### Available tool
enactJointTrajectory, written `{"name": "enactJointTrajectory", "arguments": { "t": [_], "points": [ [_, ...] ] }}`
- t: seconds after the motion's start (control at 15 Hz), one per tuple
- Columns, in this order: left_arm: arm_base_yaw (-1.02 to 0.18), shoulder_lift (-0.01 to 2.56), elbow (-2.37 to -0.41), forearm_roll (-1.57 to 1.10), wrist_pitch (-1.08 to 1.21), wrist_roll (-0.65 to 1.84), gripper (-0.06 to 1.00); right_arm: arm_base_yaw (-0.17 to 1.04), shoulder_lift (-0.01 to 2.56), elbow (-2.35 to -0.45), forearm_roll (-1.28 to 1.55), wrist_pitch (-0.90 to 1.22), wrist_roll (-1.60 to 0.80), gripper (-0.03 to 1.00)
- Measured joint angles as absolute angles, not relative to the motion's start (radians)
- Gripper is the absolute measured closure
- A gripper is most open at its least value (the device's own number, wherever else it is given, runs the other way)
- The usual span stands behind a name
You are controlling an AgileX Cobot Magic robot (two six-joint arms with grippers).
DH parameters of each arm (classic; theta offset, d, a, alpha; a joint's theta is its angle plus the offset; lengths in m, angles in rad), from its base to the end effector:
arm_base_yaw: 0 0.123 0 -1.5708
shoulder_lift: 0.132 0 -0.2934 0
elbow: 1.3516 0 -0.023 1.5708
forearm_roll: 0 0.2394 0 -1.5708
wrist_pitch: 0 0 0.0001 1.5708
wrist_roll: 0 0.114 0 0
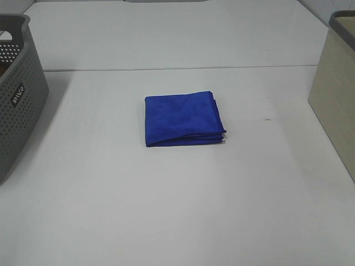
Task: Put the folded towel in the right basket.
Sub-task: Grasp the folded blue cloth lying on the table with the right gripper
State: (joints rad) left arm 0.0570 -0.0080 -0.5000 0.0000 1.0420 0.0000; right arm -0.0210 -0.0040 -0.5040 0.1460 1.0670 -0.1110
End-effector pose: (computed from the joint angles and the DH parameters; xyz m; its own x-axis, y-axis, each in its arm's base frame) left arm -0.0030 -0.0002 0.2632 -0.4314 -0.0246 -0.9018 -0.0570 0.9984 0.0000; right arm -0.0045 0.0146 0.2627 -0.4463 -0.0304 -0.8944 -0.1109 0.9936 0.0215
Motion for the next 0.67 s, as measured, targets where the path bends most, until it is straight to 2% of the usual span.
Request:
{"name": "enactJointTrajectory", "arguments": {
  "t": [0.67],
  "points": [
    [0.057, -0.008, -0.5, 0.0, 1.042, 0.0, -0.03, -0.021, -0.004, -0.504, 0.146, 1.067, -0.111, -0.02]
  ]
}}
